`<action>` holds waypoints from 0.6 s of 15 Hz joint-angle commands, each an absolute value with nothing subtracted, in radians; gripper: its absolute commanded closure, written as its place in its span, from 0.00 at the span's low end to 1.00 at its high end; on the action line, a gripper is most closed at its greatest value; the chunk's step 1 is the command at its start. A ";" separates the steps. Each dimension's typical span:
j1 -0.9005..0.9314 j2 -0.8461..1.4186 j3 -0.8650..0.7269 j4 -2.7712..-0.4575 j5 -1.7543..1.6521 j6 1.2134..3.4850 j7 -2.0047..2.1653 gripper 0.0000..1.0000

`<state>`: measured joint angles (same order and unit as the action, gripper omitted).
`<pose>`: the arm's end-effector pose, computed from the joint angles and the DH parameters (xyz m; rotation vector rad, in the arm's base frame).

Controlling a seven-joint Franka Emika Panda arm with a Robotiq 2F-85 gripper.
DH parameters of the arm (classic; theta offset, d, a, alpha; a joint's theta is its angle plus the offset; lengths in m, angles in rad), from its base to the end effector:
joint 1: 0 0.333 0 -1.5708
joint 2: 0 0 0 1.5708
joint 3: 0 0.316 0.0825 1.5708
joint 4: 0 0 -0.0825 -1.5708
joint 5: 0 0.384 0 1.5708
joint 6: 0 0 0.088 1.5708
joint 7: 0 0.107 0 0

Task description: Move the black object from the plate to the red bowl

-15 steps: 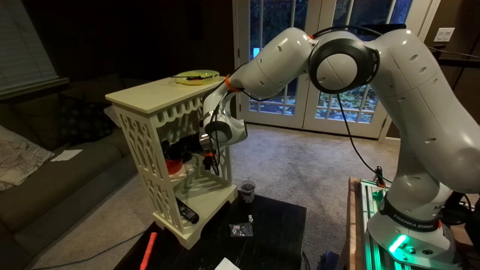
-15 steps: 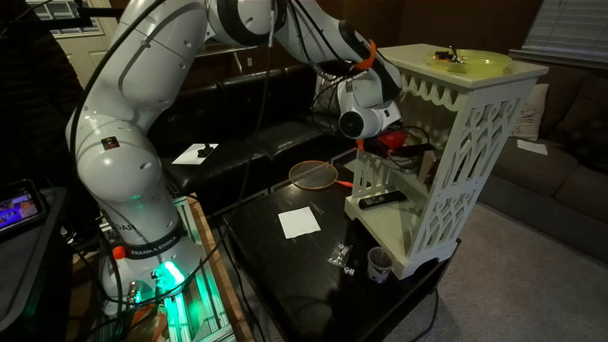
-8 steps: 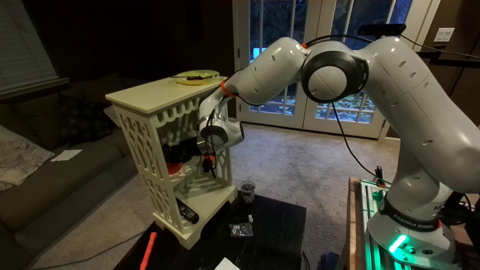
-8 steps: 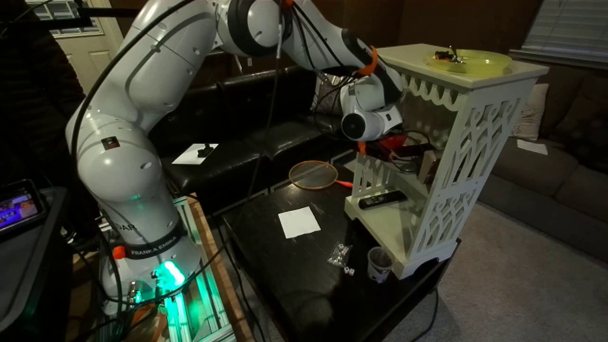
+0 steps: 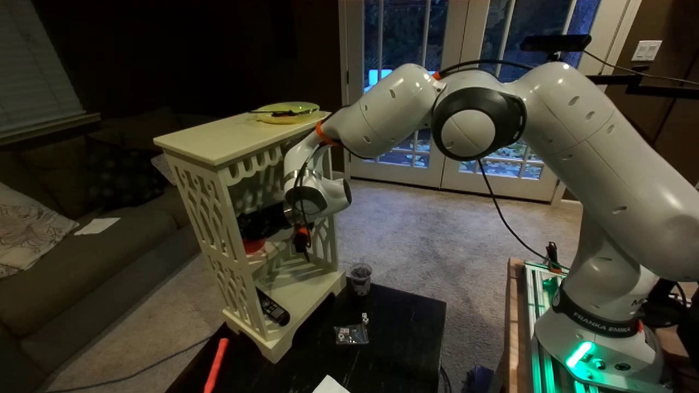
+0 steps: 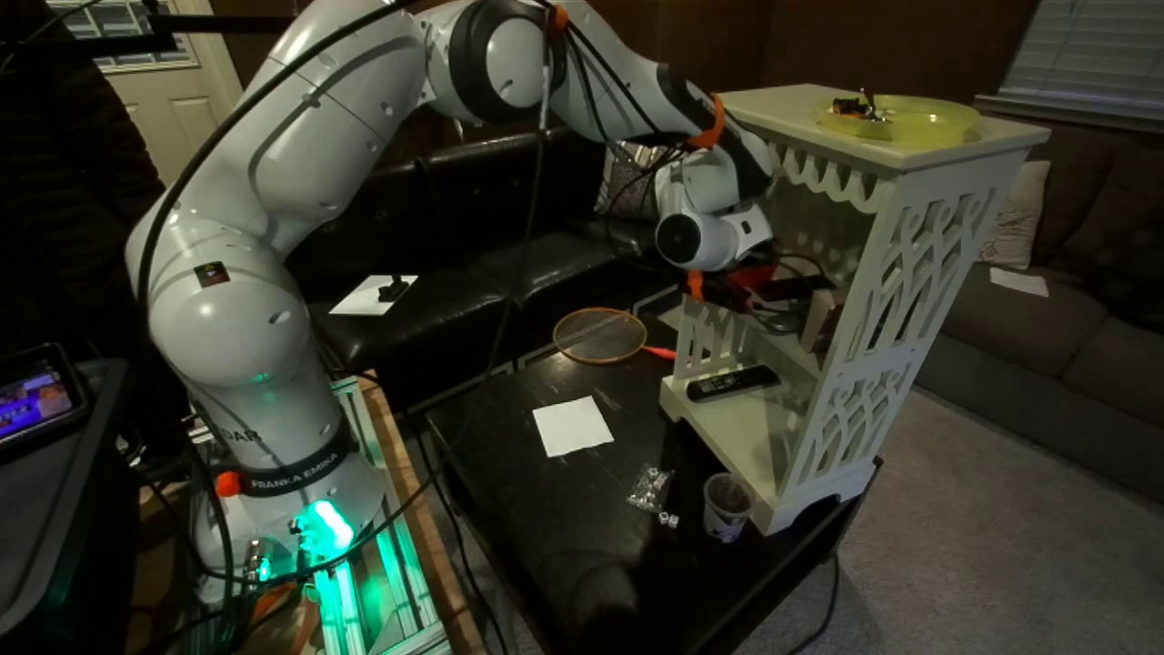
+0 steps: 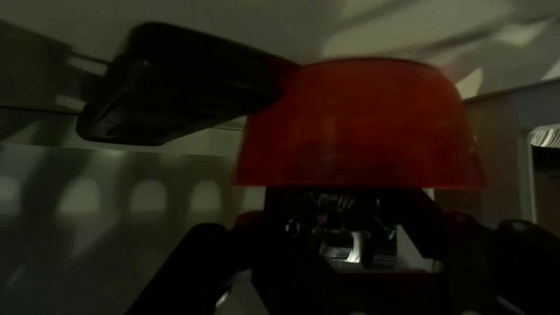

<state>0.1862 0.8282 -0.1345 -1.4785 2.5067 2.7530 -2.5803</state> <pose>0.7059 0.0277 0.1824 -2.4919 -0.4323 -1.6200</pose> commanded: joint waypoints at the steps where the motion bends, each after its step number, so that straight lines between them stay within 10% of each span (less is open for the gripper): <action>1: 0.199 0.868 -0.140 -1.413 2.507 2.812 -2.562 0.58; 3: 0.202 0.875 -0.141 -1.404 2.507 2.821 -2.558 0.10; 9: 0.192 0.851 -0.129 -1.427 2.507 2.791 -2.548 0.00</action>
<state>0.1923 0.8579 -0.1337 -1.4341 2.5068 2.7883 -2.5731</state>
